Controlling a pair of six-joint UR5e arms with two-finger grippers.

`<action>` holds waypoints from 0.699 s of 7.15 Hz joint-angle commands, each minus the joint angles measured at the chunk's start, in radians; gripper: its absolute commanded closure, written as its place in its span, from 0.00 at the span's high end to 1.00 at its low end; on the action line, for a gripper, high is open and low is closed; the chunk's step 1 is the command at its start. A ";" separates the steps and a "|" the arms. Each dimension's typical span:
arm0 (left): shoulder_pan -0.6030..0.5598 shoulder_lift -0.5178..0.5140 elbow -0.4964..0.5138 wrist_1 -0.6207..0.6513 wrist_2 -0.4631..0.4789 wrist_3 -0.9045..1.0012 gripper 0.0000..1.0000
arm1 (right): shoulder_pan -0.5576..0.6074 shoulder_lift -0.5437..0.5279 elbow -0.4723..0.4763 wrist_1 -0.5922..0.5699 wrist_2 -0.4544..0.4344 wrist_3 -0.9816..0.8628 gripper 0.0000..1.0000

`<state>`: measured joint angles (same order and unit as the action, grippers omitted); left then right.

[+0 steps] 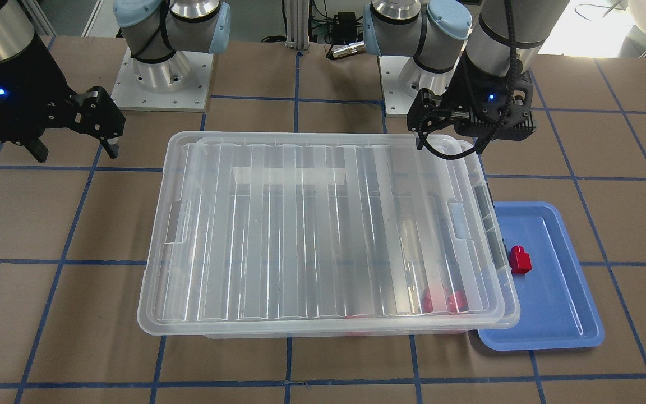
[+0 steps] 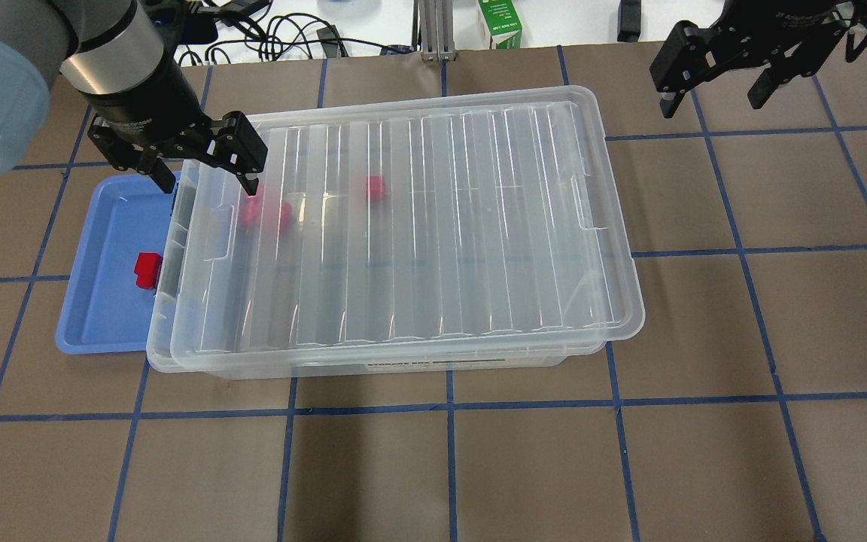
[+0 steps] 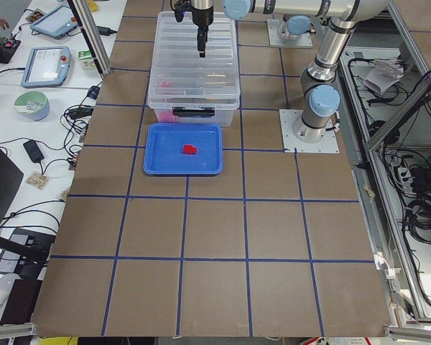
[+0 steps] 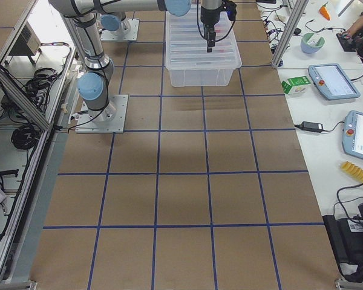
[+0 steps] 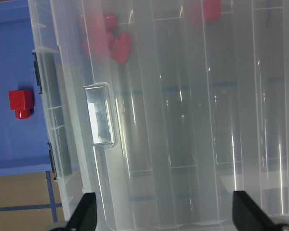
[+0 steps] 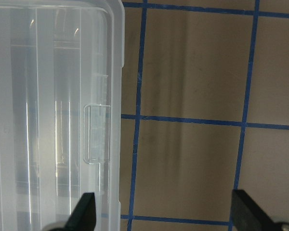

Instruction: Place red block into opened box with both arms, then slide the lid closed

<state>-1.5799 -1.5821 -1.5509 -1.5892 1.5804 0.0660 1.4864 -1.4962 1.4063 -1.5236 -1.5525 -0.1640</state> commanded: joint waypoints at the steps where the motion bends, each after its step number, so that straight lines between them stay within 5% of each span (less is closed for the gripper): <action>1: 0.000 0.005 -0.003 -0.001 0.000 0.000 1.00 | 0.000 0.004 -0.003 0.000 0.000 0.000 1.00; 5: 0.001 0.004 -0.003 0.002 -0.007 0.000 1.00 | 0.000 0.005 0.005 -0.004 0.003 0.003 1.00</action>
<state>-1.5789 -1.5773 -1.5536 -1.5878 1.5742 0.0660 1.4864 -1.4920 1.4081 -1.5240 -1.5516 -0.1626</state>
